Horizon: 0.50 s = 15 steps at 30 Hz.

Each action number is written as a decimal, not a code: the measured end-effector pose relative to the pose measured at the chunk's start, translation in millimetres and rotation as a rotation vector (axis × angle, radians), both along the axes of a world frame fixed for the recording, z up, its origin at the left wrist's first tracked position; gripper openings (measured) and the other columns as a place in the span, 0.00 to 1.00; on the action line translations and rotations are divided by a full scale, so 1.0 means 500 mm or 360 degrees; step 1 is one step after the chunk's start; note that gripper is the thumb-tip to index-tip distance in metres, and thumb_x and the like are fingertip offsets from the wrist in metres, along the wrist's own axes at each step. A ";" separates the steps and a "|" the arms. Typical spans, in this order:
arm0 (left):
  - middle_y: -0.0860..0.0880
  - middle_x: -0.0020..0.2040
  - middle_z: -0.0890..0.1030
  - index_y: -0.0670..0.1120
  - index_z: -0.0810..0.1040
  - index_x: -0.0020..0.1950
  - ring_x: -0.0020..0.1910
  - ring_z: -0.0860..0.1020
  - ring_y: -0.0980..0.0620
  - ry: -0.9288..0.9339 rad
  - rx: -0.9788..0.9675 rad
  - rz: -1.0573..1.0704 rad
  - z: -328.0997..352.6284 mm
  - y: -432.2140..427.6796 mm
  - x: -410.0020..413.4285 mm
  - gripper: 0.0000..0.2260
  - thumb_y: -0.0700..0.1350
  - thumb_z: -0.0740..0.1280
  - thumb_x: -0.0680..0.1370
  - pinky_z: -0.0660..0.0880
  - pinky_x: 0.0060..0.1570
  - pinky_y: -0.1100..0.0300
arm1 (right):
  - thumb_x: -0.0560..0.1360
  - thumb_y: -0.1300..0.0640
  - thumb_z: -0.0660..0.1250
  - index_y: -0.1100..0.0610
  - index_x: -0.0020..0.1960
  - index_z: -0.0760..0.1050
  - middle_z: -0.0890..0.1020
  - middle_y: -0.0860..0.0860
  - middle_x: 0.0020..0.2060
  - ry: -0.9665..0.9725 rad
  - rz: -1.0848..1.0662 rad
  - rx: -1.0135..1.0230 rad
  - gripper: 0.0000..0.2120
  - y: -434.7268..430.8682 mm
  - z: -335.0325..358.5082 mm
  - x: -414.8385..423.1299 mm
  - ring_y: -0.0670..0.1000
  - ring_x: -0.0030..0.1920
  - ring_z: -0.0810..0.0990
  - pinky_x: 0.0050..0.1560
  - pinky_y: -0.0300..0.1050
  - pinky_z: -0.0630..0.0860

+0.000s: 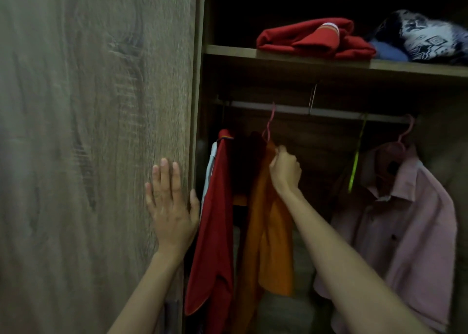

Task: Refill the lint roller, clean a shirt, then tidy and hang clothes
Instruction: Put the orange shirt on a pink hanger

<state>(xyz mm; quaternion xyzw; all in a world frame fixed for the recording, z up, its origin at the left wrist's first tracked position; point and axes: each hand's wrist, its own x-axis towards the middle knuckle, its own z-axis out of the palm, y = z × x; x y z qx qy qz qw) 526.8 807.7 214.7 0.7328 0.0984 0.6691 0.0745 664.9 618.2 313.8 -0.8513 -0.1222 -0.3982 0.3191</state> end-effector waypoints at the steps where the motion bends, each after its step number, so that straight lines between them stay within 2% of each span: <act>1: 0.42 0.78 0.55 0.45 0.49 0.79 0.79 0.47 0.49 0.0002 -0.0001 -0.0007 -0.002 0.000 0.000 0.31 0.48 0.58 0.79 0.50 0.76 0.44 | 0.81 0.59 0.55 0.61 0.57 0.73 0.82 0.56 0.41 -0.0061 0.0009 -0.0030 0.11 -0.007 -0.019 -0.009 0.57 0.41 0.83 0.38 0.50 0.80; 6: 0.42 0.78 0.54 0.49 0.52 0.79 0.79 0.47 0.49 0.0028 -0.0008 -0.0031 -0.012 0.001 -0.005 0.34 0.49 0.62 0.76 0.48 0.76 0.46 | 0.82 0.56 0.53 0.61 0.74 0.59 0.81 0.54 0.39 -0.0007 0.0084 -0.0214 0.22 -0.041 -0.108 -0.045 0.53 0.34 0.82 0.35 0.50 0.80; 11: 0.42 0.77 0.54 0.47 0.54 0.78 0.79 0.46 0.50 0.0040 -0.0048 -0.0043 -0.007 -0.002 -0.012 0.33 0.49 0.62 0.75 0.46 0.76 0.48 | 0.83 0.54 0.50 0.61 0.75 0.58 0.75 0.48 0.29 -0.0087 0.0079 -0.0224 0.22 -0.061 -0.128 -0.079 0.45 0.25 0.75 0.24 0.39 0.72; 13: 0.42 0.78 0.54 0.47 0.55 0.77 0.79 0.47 0.49 0.0082 -0.0059 -0.0077 -0.006 -0.002 -0.019 0.32 0.49 0.62 0.75 0.48 0.75 0.45 | 0.83 0.53 0.49 0.61 0.75 0.56 0.75 0.48 0.29 -0.0087 0.0052 -0.0276 0.23 -0.071 -0.135 -0.091 0.44 0.24 0.72 0.22 0.34 0.64; 15: 0.43 0.78 0.54 0.47 0.56 0.77 0.78 0.49 0.46 0.0129 -0.0064 -0.0161 -0.004 -0.004 -0.033 0.31 0.50 0.61 0.75 0.52 0.73 0.40 | 0.83 0.53 0.49 0.59 0.76 0.56 0.76 0.49 0.32 -0.0063 -0.0022 -0.0300 0.23 -0.086 -0.135 -0.109 0.46 0.26 0.72 0.23 0.34 0.61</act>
